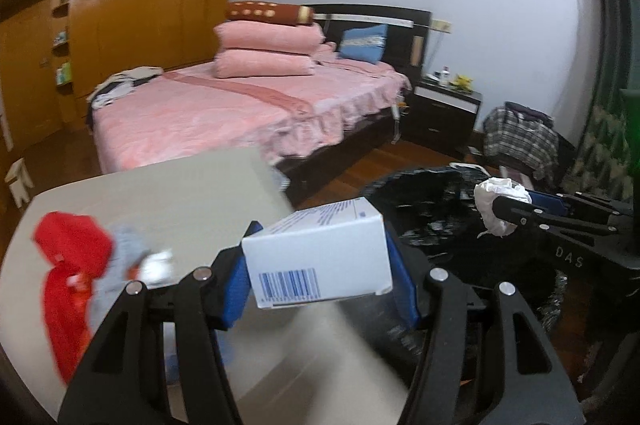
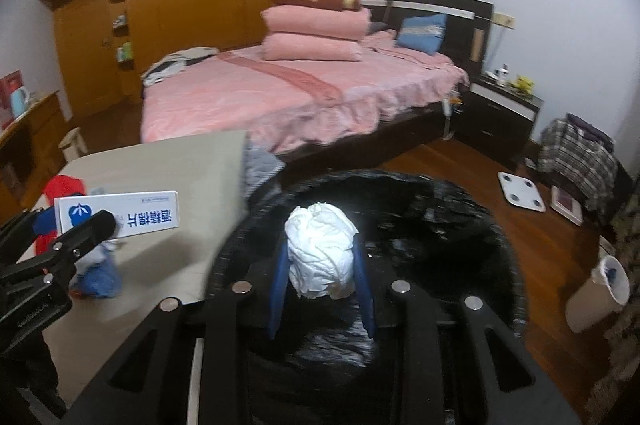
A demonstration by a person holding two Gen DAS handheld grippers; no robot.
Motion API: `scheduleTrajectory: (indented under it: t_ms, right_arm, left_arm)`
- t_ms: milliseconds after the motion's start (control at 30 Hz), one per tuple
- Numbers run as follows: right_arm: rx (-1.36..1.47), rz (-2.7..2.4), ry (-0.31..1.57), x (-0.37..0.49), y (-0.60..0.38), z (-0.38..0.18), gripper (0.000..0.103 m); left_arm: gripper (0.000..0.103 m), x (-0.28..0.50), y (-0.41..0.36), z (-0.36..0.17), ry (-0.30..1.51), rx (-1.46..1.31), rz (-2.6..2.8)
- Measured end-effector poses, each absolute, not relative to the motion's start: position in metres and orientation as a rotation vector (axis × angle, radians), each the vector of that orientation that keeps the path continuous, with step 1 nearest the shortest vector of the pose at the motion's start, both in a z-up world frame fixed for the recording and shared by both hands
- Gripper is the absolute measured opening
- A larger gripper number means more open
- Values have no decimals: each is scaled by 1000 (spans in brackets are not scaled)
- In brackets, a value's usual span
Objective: Collect trash
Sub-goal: 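Carry the box and tissue ball over the black bin and open both tools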
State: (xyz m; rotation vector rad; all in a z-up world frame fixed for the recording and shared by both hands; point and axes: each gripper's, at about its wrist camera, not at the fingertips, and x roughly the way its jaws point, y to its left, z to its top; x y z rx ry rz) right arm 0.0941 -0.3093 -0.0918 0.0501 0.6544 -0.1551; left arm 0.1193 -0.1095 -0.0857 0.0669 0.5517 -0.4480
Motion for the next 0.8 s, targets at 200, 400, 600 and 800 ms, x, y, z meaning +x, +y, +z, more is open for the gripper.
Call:
scheduleTrajectory:
  t_ms: [200, 400, 600, 800]
  right_arm:
    - [64, -233, 667, 93, -348, -103, 31]
    - [74, -290, 666, 91, -370, -108, 41]
    - [81, -327, 642, 86, -376, -108, 77]
    - [71, -314, 601, 85, -361, -98, 97]
  left_arm:
    - [57, 133, -160, -102, 588, 67, -527]
    - [77, 143, -189, -115, 621, 72, -596]
    - [87, 141, -173, -112, 612, 59, -577]
    - [95, 127, -130, -99, 564, 79, -468]
